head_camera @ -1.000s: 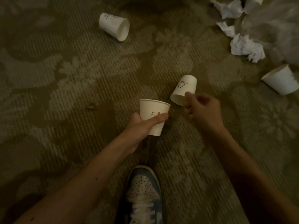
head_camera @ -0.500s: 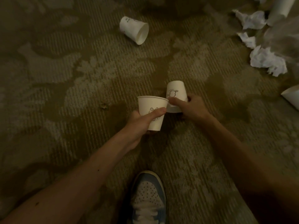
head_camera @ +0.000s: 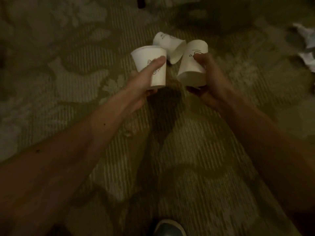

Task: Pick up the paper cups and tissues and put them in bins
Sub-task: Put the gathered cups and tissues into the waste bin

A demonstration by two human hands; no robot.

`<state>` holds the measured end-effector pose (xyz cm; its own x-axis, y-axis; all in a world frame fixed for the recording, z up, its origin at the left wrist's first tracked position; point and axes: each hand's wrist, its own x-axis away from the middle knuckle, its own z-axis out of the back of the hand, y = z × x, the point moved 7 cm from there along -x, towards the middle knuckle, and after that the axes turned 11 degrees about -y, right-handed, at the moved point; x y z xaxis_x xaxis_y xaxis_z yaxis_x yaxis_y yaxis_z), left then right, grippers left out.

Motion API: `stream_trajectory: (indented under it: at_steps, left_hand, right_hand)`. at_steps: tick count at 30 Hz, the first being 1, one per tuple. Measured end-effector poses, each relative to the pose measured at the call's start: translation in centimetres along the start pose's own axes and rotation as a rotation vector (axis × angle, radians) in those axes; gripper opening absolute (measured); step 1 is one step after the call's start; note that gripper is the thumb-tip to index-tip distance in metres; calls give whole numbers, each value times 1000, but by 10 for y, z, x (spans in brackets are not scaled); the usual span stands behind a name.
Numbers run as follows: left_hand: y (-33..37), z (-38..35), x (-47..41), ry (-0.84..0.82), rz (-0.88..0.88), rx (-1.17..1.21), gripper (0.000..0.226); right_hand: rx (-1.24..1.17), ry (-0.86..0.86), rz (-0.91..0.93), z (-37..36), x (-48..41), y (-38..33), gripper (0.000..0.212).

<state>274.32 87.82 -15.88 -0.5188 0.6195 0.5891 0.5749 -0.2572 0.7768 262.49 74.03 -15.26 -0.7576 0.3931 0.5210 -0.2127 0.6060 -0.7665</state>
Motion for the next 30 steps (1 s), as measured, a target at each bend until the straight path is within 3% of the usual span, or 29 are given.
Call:
stream_trajectory:
  at_steps: [6,16,21,30]
  left_hand:
    - [50,0,-42,-97,-80,4,42]
    - [80,-12,-83,-196,-96,-145,26]
    - [77,-7,-84,-198,-60,-202,37]
    - [67,31,-56,-110,-46,-183,42]
  right_hand:
    - [-200,-81,36,-23,-34,-11,34]
    - [-187,-136,47,-28,-57,-7,33]
    - [-243,-137,25,-38,-63,-2,20]
    - [-183,-134,-20,-57,-53,22,34]
